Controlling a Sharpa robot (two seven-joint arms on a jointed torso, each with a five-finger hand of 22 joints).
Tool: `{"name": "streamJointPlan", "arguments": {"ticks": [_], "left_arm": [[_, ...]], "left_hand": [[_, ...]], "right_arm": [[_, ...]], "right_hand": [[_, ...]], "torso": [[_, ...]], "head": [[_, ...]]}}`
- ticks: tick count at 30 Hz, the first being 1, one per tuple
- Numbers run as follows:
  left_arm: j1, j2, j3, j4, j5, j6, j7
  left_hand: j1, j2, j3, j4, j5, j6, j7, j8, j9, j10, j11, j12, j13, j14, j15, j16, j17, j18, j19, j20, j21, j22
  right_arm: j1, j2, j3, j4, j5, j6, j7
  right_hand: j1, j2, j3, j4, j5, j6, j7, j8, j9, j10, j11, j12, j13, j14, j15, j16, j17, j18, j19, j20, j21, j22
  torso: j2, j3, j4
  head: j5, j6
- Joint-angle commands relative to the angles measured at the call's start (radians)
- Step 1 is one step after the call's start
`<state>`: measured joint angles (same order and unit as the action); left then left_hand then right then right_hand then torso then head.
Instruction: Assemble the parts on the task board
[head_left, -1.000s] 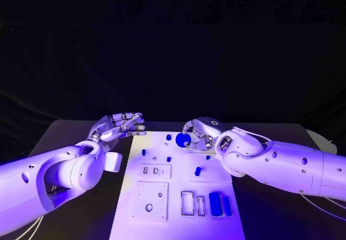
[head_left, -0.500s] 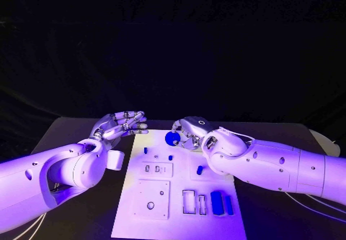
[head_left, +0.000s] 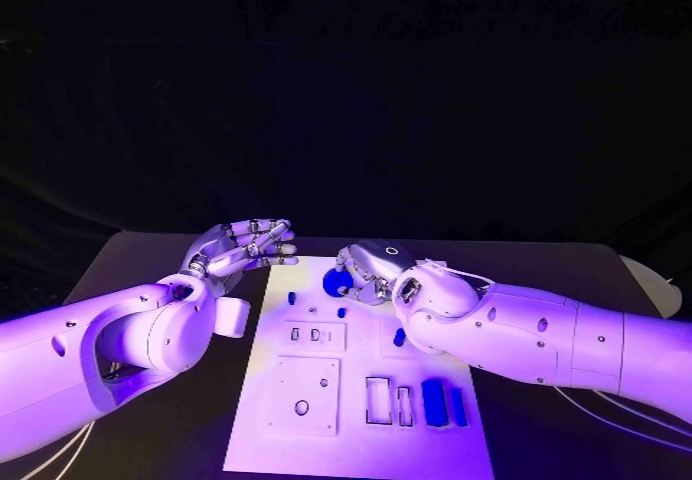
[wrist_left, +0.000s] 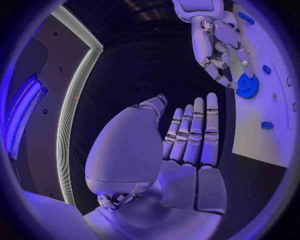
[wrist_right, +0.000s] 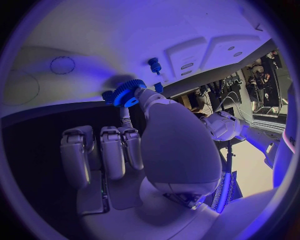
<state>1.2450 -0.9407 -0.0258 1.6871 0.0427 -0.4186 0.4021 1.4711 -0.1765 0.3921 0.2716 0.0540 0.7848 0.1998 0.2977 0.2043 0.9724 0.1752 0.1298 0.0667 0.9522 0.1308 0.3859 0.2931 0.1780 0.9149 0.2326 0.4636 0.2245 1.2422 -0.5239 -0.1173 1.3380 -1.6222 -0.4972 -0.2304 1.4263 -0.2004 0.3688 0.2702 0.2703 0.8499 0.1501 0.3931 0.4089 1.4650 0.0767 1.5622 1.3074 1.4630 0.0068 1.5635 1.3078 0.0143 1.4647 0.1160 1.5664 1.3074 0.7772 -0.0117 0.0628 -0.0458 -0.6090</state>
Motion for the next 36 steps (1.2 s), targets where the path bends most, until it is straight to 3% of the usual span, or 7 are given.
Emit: {"name": "streamJointPlan", "arguments": {"ticks": [1, 14, 15, 18, 22, 27, 36], "left_arm": [[0.002, 0.001, 0.001, 0.004, -0.006, 0.017, 0.005], [0.002, -0.001, 0.001, 0.005, -0.006, 0.019, 0.004], [0.002, -0.001, 0.001, 0.005, -0.006, 0.019, 0.004], [0.002, -0.001, 0.001, 0.005, -0.006, 0.02, 0.003], [0.002, -0.002, 0.001, 0.005, -0.007, 0.02, 0.003], [0.002, 0.0, 0.001, 0.002, -0.009, 0.02, 0.003], [0.002, 0.004, 0.001, -0.002, -0.01, 0.019, 0.002]], "left_hand": [[0.007, 0.0, 0.003, 0.0, -0.004, -0.001, 0.028, -0.003, -0.001, 0.003, 0.005, -0.006, -0.001, -0.009, 0.001, -0.006, 0.002, 0.003, 0.002, -0.002, 0.004, 0.001], [0.007, 0.0, 0.003, 0.0, -0.004, -0.001, 0.028, -0.003, -0.001, 0.003, 0.005, -0.006, -0.001, -0.009, 0.001, -0.006, 0.002, 0.003, 0.002, -0.002, 0.004, 0.001], [0.007, 0.0, 0.003, 0.0, -0.004, -0.001, 0.028, -0.003, -0.001, 0.003, 0.005, -0.006, -0.001, -0.009, 0.001, -0.006, 0.002, 0.003, 0.002, -0.002, 0.004, 0.001], [0.007, 0.0, 0.003, 0.0, -0.004, -0.001, 0.028, -0.003, -0.001, 0.003, 0.005, -0.006, -0.001, -0.009, 0.001, -0.006, 0.002, 0.003, 0.002, -0.002, 0.004, 0.001], [0.007, 0.0, 0.003, 0.0, -0.004, -0.001, 0.028, -0.003, -0.001, 0.003, 0.005, -0.006, -0.001, -0.009, 0.001, -0.006, 0.002, 0.003, 0.002, -0.002, 0.004, 0.001], [0.007, 0.0, 0.003, 0.0, -0.004, -0.001, 0.028, -0.003, -0.001, 0.003, 0.005, -0.006, -0.001, -0.009, 0.001, -0.006, 0.002, 0.003, 0.002, -0.002, 0.004, 0.001], [0.007, 0.0, 0.003, -0.001, -0.004, -0.002, 0.029, -0.004, -0.002, 0.003, 0.005, -0.009, -0.001, -0.012, 0.002, -0.008, 0.003, 0.003, 0.0, -0.002, 0.006, 0.002]], "right_arm": [[-0.003, 0.008, 0.0, -0.012, -0.016, 0.013, 0.0], [-0.005, 0.028, 0.0, -0.04, -0.015, 0.008, 0.003], [-0.005, 0.029, 0.0, -0.041, -0.014, 0.009, 0.004], [-0.005, 0.031, 0.0, -0.044, -0.01, 0.011, 0.006], [-0.005, 0.033, -0.001, -0.047, -0.003, 0.022, 0.012], [-0.005, 0.033, -0.001, -0.047, 0.006, 0.038, 0.016], [-0.005, 0.032, -0.002, -0.049, 0.02, 0.069, 0.019]], "right_hand": [[-0.013, 0.002, 0.008, 0.0, 0.004, 0.007, -0.001, -0.003, 0.0, 0.097, -0.008, 0.0, 0.253, 0.106, -0.006, 0.005, 0.253, -0.014, 0.106, -0.006, 0.004, 0.263], [-0.031, -0.006, 0.013, 0.004, -0.012, -0.003, 0.005, -0.022, -0.007, 0.086, -0.004, -0.01, 0.241, 0.105, -0.004, 0.004, 0.249, -0.014, 0.106, -0.005, 0.004, 0.263], [-0.042, -0.011, 0.012, 0.007, -0.031, -0.015, 0.01, -0.036, -0.012, 0.082, 0.001, -0.015, 0.236, 0.105, 0.0, 0.004, 0.249, -0.014, 0.106, -0.003, 0.004, 0.263], [-0.046, -0.012, 0.011, 0.008, -0.039, -0.019, 0.012, -0.041, -0.013, 0.079, 0.002, -0.017, 0.233, 0.105, 0.002, 0.004, 0.248, -0.014, 0.106, -0.001, 0.004, 0.263], [-0.098, -0.018, -0.016, 0.018, -0.093, -0.041, 0.02, -0.069, -0.021, 0.067, 0.011, -0.029, 0.22, 0.105, 0.01, 0.004, 0.248, -0.014, 0.106, 0.006, 0.004, 0.263], [-0.143, -0.011, -0.057, 0.019, -0.127, -0.047, 0.023, -0.09, -0.023, 0.063, 0.015, -0.033, 0.216, 0.105, 0.014, 0.004, 0.25, -0.014, 0.106, 0.011, 0.004, 0.263], [-0.171, 0.008, -0.083, 0.021, -0.118, -0.041, 0.024, -0.101, -0.023, 0.065, 0.016, -0.032, 0.218, 0.106, 0.015, 0.005, 0.253, -0.014, 0.106, 0.014, 0.004, 0.263]], "torso": [[0.0, 0.0009, -0.0017], [0.0, 0.0012, -0.0012], [0.0, 0.0012, -0.0012], [-0.001, 0.0009, -0.001], [-0.001, 0.0009, -0.0007], [0.0, 0.0005, -0.0013], [-0.001, 0.0007, -0.0014]], "head": [[0.001, -0.001], [0.0, -0.004], [0.0, -0.004], [0.001, -0.003], [0.0, -0.003], [0.0, -0.003], [-0.001, -0.005]]}}
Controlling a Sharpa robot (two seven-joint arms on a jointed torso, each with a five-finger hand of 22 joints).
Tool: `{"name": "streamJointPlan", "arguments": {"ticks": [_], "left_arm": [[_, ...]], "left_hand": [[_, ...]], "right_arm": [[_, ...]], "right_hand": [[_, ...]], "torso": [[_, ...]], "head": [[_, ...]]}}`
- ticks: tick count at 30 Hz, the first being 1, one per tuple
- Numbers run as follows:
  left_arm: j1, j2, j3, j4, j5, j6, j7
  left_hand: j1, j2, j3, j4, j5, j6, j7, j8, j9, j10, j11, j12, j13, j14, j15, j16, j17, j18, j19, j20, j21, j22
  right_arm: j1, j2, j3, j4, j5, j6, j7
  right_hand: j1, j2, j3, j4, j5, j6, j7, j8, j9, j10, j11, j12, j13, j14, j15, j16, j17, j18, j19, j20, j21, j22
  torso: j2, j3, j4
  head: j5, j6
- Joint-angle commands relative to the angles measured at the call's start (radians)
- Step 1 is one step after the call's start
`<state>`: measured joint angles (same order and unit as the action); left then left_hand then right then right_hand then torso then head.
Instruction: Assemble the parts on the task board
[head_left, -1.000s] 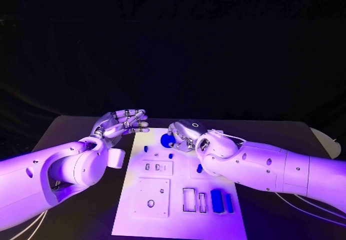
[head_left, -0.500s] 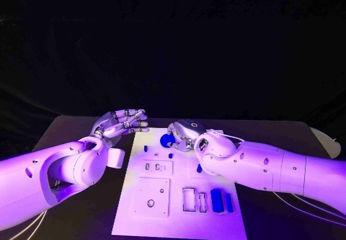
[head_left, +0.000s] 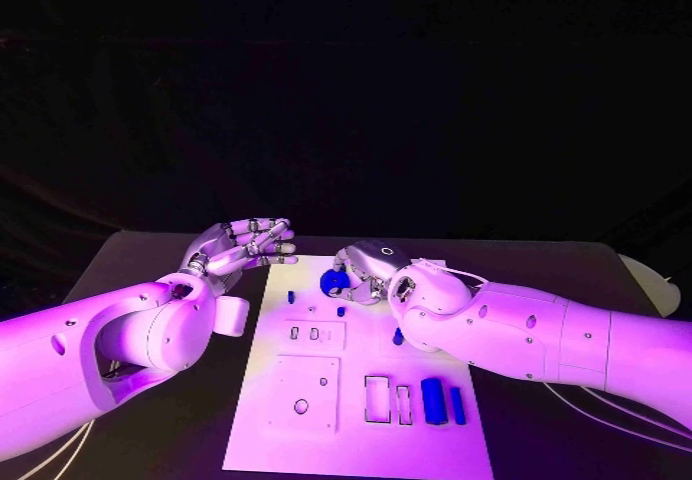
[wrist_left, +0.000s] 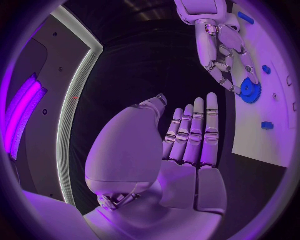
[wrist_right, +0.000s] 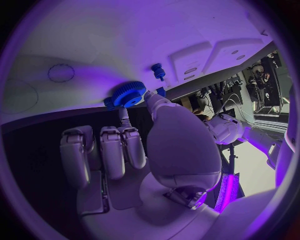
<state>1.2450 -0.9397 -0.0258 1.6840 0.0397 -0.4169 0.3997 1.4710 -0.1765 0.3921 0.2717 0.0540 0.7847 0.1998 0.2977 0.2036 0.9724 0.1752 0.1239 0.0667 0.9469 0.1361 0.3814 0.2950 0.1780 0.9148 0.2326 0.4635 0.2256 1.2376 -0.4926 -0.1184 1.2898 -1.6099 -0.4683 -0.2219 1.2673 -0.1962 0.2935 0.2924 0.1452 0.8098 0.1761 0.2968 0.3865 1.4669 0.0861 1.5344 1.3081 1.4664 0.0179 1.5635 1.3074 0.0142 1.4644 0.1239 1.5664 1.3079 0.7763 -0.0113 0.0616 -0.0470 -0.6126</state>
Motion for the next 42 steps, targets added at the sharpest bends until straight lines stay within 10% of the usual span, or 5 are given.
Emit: {"name": "streamJointPlan", "arguments": {"ticks": [1, 26, 36, 42], "left_arm": [[0.002, 0.003, 0.001, 0.001, -0.006, 0.018, 0.005], [0.002, 0.0, 0.001, 0.0, -0.007, 0.017, 0.005], [0.002, -0.003, 0.001, -0.003, -0.007, 0.016, 0.005], [0.002, -0.005, 0.001, -0.005, -0.007, 0.015, 0.005]], "left_hand": [[0.007, 0.0, 0.003, -0.001, -0.004, -0.002, 0.029, -0.004, -0.001, 0.003, 0.005, -0.003, -0.001, -0.007, -0.003, -0.003, 0.001, 0.003, 0.0, -0.002, 0.006, 0.001], [0.007, 0.0, 0.003, -0.001, -0.004, -0.002, 0.029, -0.004, -0.001, 0.003, 0.005, -0.003, -0.001, -0.007, -0.003, -0.003, 0.001, 0.003, 0.0, -0.002, 0.006, 0.001], [0.007, 0.0, 0.003, -0.001, -0.004, -0.002, 0.029, -0.004, -0.001, 0.003, 0.005, -0.003, -0.001, -0.007, -0.003, -0.003, 0.001, 0.003, 0.0, -0.002, 0.006, 0.001], [0.007, 0.0, 0.003, -0.001, -0.004, -0.002, 0.029, -0.004, -0.001, 0.003, 0.005, -0.003, -0.001, -0.007, -0.003, -0.003, 0.001, 0.003, 0.0, -0.002, 0.006, 0.001]], "right_arm": [[0.0, 0.0, -0.001, -0.001, 0.009, 0.044, 0.011], [-0.001, -0.029, -0.003, 0.018, 0.02, 0.058, -0.003], [0.019, -0.147, 0.003, 0.124, 0.113, -0.106, 0.07], [0.065, -0.269, 0.005, 0.198, 0.313, -0.091, 0.184]], "right_hand": [[-0.012, 0.003, -0.008, -0.001, 0.007, -0.001, -0.002, -0.005, 0.0, 0.063, 0.006, -0.004, 0.217, 0.102, 0.004, 0.005, 0.253, -0.014, 0.106, 0.006, 0.004, 0.263], [-0.035, 0.023, -0.02, -0.002, 0.019, 0.0, -0.001, -0.018, -0.001, 0.068, 0.007, 0.001, 0.222, 0.102, 0.005, 0.005, 0.254, -0.014, 0.106, 0.006, 0.004, 0.263], [-0.024, 0.041, -0.002, -0.007, 0.06, 0.012, -0.002, -0.028, 0.001, 0.072, 0.006, 0.005, 0.227, 0.102, 0.004, 0.005, 0.255, -0.014, 0.106, 0.006, 0.004, 0.263], [0.007, 0.043, 0.019, -0.018, 0.052, 0.02, -0.002, -0.035, 0.001, 0.068, 0.006, 0.001, 0.223, 0.101, 0.004, 0.004, 0.249, -0.014, 0.106, 0.005, 0.004, 0.263]], "torso": [[0.0, 0.0007, -0.0001], [0.0, 0.0014, -0.0011], [-0.002, 0.0018, -0.0056], [-0.006, 0.0048, -0.0149]], "head": [[0.0, -0.001], [0.003, 0.0], [0.001, 0.006], [0.003, 0.009]]}}
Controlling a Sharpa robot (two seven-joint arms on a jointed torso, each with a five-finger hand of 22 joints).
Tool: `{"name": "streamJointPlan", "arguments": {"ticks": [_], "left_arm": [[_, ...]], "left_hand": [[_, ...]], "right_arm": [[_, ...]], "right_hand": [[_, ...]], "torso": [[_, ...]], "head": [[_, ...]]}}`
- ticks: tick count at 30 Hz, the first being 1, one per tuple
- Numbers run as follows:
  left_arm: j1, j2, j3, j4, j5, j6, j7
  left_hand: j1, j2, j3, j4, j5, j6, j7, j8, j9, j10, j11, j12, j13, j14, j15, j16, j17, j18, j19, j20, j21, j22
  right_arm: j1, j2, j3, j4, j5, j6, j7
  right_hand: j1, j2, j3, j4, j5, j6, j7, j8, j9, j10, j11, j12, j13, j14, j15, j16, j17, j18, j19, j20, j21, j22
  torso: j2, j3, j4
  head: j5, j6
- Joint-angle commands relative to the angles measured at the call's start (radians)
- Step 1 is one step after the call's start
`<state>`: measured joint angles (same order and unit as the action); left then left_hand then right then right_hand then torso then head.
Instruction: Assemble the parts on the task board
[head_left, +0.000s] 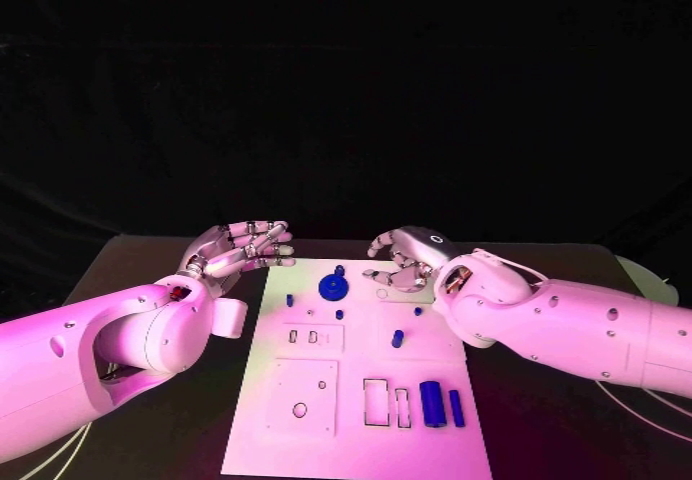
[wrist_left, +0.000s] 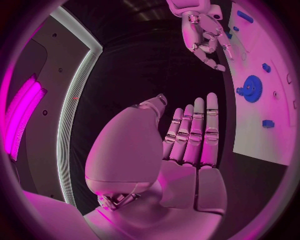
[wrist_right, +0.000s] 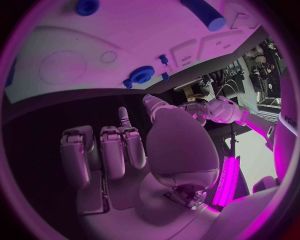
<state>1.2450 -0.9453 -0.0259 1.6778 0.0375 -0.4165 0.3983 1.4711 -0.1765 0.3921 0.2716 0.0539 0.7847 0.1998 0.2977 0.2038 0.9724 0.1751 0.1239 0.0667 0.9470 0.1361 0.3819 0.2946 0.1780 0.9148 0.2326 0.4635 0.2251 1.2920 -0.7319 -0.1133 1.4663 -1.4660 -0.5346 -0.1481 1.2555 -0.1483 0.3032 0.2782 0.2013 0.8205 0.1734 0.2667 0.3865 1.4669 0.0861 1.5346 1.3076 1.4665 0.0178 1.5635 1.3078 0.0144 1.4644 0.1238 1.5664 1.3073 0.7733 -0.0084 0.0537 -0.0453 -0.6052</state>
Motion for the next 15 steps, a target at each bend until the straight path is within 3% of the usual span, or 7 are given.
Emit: {"name": "streamJointPlan", "arguments": {"ticks": [1, 5, 8, 11, 13, 15], "left_arm": [[0.002, 0.0, 0.001, 0.001, -0.004, 0.014, 0.006], [0.002, 0.002, 0.001, 0.002, -0.004, 0.015, 0.006], [0.002, 0.004, 0.001, 0.002, -0.004, 0.019, 0.005], [0.002, 0.005, 0.001, 0.003, -0.004, 0.021, 0.005], [0.002, 0.006, 0.001, 0.003, -0.004, 0.023, 0.005], [0.002, 0.006, 0.001, 0.002, -0.004, 0.024, 0.005]], "left_hand": [[0.007, 0.0, 0.003, -0.001, -0.004, -0.002, 0.029, -0.004, -0.001, 0.003, 0.005, -0.003, -0.001, -0.007, -0.003, -0.004, 0.001, 0.003, 0.0, -0.002, 0.006, 0.001], [0.006, 0.001, 0.004, 0.0, -0.003, -0.002, 0.029, -0.005, -0.001, 0.004, 0.005, -0.006, -0.001, -0.008, -0.003, -0.005, 0.003, 0.003, -0.002, -0.002, 0.008, 0.002], [0.006, 0.001, 0.004, 0.0, -0.003, -0.002, 0.029, -0.005, -0.001, 0.004, 0.005, -0.006, -0.001, -0.008, -0.003, -0.005, 0.003, 0.003, -0.002, -0.002, 0.008, 0.002], [0.007, 0.001, 0.004, 0.0, -0.004, -0.001, 0.028, -0.005, -0.001, 0.004, 0.005, -0.006, -0.001, -0.008, -0.003, -0.005, 0.003, 0.003, -0.002, -0.002, 0.008, 0.002], [0.007, 0.001, 0.004, 0.0, -0.004, -0.001, 0.028, -0.005, -0.001, 0.004, 0.005, -0.006, -0.001, -0.008, -0.003, -0.005, 0.003, 0.003, -0.002, -0.002, 0.008, 0.002], [0.007, 0.001, 0.004, 0.0, -0.004, -0.001, 0.028, -0.005, -0.001, 0.004, 0.005, -0.006, -0.001, -0.008, -0.003, -0.005, 0.003, 0.003, -0.002, -0.002, 0.008, 0.002]], "right_arm": [[0.017, -0.05, 0.0, 0.03, 0.201, -0.009, 0.127], [0.035, -0.126, 0.0, 0.051, 0.286, 0.056, 0.185], [0.04, -0.19, -0.002, 0.051, 0.325, 0.111, 0.227], [0.033, -0.232, -0.005, 0.043, 0.331, 0.138, 0.252], [0.024, -0.252, -0.006, 0.039, 0.328, 0.147, 0.263], [0.011, -0.271, -0.007, 0.032, 0.321, 0.154, 0.273]], "right_hand": [[0.018, -0.005, 0.009, -0.004, -0.004, 0.009, 0.001, -0.005, 0.001, 0.068, 0.006, 0.001, 0.223, 0.101, 0.004, 0.004, 0.249, -0.014, 0.106, 0.005, 0.004, 0.263], [0.065, -0.015, 0.029, -0.032, -0.009, 0.026, -0.001, -0.005, 0.004, 0.063, 0.004, -0.005, 0.218, 0.101, 0.001, 0.003, 0.246, -0.014, 0.106, 0.004, 0.004, 0.263], [0.098, -0.028, 0.041, -0.052, -0.012, 0.045, -0.006, -0.005, 0.006, 0.058, 0.0, -0.009, 0.213, 0.101, -0.003, 0.004, 0.247, -0.014, 0.106, 0.001, 0.004, 0.263], [0.123, -0.037, 0.053, -0.067, -0.01, 0.055, -0.008, -0.009, 0.005, 0.054, -0.002, -0.014, 0.208, 0.1, -0.005, 0.003, 0.246, -0.014, 0.106, -0.002, 0.004, 0.263], [0.132, -0.041, 0.058, -0.073, -0.006, 0.057, -0.008, -0.012, 0.004, 0.052, -0.002, -0.016, 0.206, 0.1, -0.006, 0.003, 0.245, -0.014, 0.106, -0.003, 0.004, 0.263], [0.137, -0.045, 0.061, -0.077, -0.004, 0.057, -0.007, -0.015, 0.003, 0.05, -0.002, -0.017, 0.205, 0.1, -0.005, 0.003, 0.245, -0.014, 0.106, -0.003, 0.004, 0.263]], "torso": [[-0.003, 0.0023, -0.0072], [-0.006, 0.0037, -0.0144], [-0.007, 0.0051, -0.0159], [-0.009, 0.0072, -0.0221], [-0.009, 0.0075, -0.0225], [-0.009, 0.01, -0.0236]], "head": [[-0.001, 0.002], [0.001, 0.003], [-0.005, 0.003], [-0.008, 0.0], [-0.011, 0.0], [-0.012, -0.002]]}}
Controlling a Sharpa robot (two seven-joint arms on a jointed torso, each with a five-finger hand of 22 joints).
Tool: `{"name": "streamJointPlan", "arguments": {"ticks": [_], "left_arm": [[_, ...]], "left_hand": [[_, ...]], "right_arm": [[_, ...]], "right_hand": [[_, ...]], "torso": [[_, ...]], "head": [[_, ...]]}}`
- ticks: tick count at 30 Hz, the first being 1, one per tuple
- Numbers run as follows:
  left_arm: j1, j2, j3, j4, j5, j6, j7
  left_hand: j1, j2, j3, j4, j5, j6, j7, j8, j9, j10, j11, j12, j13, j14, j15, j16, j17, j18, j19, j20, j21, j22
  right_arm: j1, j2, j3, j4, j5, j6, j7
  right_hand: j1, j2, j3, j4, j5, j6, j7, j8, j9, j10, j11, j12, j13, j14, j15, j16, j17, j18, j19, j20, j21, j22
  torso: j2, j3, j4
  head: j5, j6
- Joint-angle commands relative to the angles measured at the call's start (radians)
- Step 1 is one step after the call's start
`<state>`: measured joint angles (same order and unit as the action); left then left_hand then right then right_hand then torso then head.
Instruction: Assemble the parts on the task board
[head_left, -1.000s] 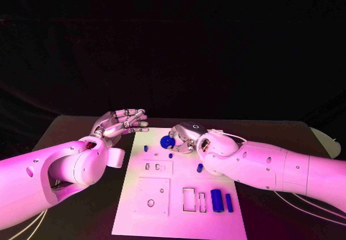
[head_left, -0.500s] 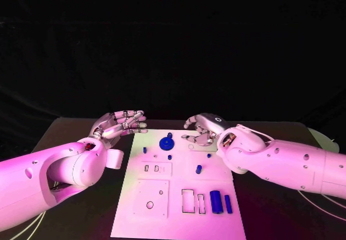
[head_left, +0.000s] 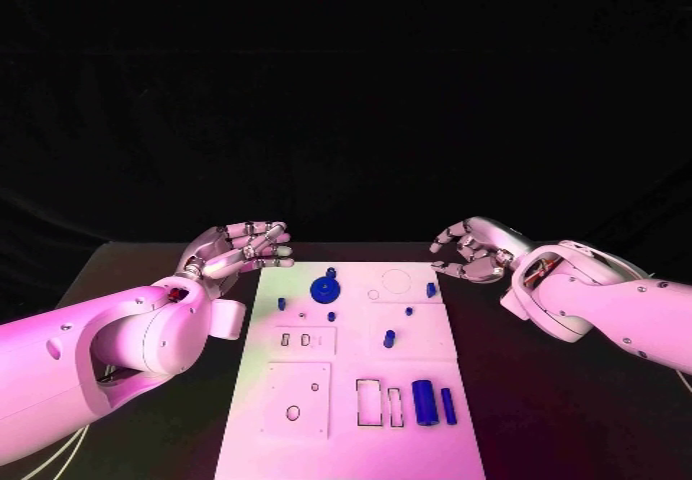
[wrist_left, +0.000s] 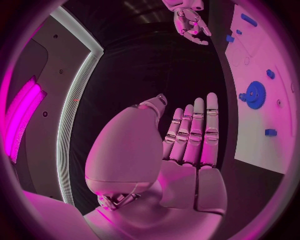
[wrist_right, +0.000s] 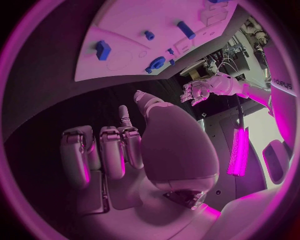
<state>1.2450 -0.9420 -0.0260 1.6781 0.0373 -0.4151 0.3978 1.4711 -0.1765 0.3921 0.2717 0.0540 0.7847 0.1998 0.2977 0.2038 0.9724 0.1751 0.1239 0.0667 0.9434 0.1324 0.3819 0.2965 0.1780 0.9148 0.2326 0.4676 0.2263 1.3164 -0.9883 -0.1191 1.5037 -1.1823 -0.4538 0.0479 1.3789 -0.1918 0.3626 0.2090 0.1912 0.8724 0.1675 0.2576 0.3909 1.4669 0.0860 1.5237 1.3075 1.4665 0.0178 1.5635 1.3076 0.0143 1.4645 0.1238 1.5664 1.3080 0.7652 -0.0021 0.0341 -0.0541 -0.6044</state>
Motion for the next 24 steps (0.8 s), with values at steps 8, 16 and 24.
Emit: {"name": "streamJointPlan", "arguments": {"ticks": [8, 16, 24], "left_arm": [[0.002, 0.002, 0.001, 0.0, -0.004, 0.025, 0.004], [0.002, 0.002, 0.0, -0.001, -0.004, 0.026, 0.004], [0.002, 0.0, 0.0, -0.001, -0.004, 0.027, 0.004]], "left_hand": [[0.006, 0.001, 0.004, 0.0, -0.004, -0.001, 0.028, -0.005, -0.001, 0.004, 0.005, -0.006, -0.001, -0.005, 0.001, -0.005, 0.001, 0.003, -0.002, -0.002, 0.004, 0.001], [0.006, 0.001, 0.004, 0.0, -0.004, -0.001, 0.028, -0.005, -0.001, 0.004, 0.005, -0.006, -0.001, -0.005, 0.001, -0.005, 0.001, 0.003, -0.002, -0.002, 0.004, 0.001], [0.008, 0.001, 0.004, -0.001, -0.004, 0.001, 0.027, -0.004, -0.001, 0.007, 0.004, -0.006, 0.0, -0.004, 0.0, -0.005, 0.002, 0.003, -0.003, -0.002, 0.005, 0.001]], "right_arm": [[-0.055, -0.031, -0.003, -0.036, 0.022, 0.072, 0.091], [-0.07, -0.005, -0.003, -0.071, 0.014, 0.062, 0.085], [-0.092, 0.042, -0.003, -0.113, 0.008, 0.054, 0.069]], "right_hand": [[0.017, -0.018, 0.003, -0.012, 0.007, -0.019, 0.008, -0.03, -0.008, 0.042, 0.005, -0.015, 0.196, 0.1, 0.002, 0.003, 0.245, -0.014, 0.106, 0.001, 0.004, 0.263], [0.017, -0.022, 0.002, -0.013, 0.006, -0.041, 0.015, -0.048, -0.012, 0.037, 0.011, -0.019, 0.192, 0.1, 0.007, 0.003, 0.247, -0.014, 0.106, 0.006, 0.004, 0.263], [0.017, -0.021, 0.003, -0.012, 0.007, -0.043, 0.016, -0.05, -0.013, 0.038, 0.012, -0.018, 0.193, 0.101, 0.008, 0.004, 0.249, -0.014, 0.106, 0.007, 0.004, 0.263]], "torso": [[0.001, 0.0031, -0.001], [0.001, 0.0009, 0.0], [0.0, 0.0001, -0.0013]], "head": [[-0.005, -0.008], [-0.004, -0.012], [0.001, -0.018]]}}
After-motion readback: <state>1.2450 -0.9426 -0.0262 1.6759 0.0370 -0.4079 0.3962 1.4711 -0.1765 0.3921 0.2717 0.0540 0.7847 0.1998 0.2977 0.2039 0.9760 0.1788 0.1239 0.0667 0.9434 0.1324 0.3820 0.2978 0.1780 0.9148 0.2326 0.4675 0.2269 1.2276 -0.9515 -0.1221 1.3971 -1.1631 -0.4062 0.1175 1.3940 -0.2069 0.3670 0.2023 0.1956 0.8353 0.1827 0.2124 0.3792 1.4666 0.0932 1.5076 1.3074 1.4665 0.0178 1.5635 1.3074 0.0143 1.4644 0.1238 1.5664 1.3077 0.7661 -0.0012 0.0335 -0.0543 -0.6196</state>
